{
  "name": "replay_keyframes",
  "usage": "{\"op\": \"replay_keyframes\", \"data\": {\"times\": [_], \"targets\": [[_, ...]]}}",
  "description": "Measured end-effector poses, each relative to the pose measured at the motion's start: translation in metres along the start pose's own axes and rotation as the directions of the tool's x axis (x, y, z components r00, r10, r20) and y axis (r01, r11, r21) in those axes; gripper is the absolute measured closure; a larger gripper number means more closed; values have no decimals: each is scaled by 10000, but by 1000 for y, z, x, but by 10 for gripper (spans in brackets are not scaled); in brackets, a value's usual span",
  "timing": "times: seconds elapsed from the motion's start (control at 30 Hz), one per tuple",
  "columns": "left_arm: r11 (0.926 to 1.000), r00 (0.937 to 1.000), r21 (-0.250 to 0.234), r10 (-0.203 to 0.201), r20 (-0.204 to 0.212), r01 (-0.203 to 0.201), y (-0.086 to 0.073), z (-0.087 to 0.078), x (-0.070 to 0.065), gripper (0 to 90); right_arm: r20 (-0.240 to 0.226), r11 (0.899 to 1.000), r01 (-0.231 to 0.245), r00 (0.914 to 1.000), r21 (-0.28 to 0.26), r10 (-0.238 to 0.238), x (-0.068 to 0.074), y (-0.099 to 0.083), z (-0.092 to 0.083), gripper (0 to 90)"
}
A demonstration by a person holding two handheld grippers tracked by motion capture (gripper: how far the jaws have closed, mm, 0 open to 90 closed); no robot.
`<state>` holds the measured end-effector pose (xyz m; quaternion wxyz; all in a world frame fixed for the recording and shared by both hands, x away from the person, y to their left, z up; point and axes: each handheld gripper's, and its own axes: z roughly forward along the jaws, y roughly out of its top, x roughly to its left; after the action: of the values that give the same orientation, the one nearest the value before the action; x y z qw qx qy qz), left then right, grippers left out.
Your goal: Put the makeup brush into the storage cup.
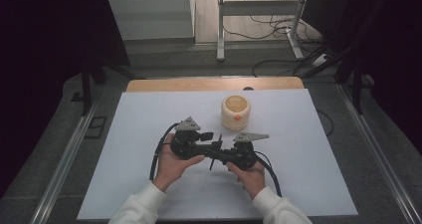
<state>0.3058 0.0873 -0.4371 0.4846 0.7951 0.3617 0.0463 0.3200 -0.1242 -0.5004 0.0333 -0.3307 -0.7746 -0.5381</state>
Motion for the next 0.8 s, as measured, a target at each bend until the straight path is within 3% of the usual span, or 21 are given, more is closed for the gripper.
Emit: {"op": "replay_keyframes", "data": {"times": [0.03,0.23,0.53,0.8], "targets": [[10000,9999,3,-47,-161,47,0,-3,2,405,30,10000,2,10000,-43,-2,-1,1,-2,833],[9995,9981,3,-300,-536,300,-5,-14,8,238,52,9997,107,9999,-234,-106,-2,2,-6,834],[9997,9963,-48,-227,-834,223,-18,-29,17,172,122,9988,63,9999,-486,-57,-5,5,-14,834],[9982,9902,126,-565,-1277,586,-40,-37,32,159,139,9975,59,9999,-709,-50,-7,8,-20,834]]}}
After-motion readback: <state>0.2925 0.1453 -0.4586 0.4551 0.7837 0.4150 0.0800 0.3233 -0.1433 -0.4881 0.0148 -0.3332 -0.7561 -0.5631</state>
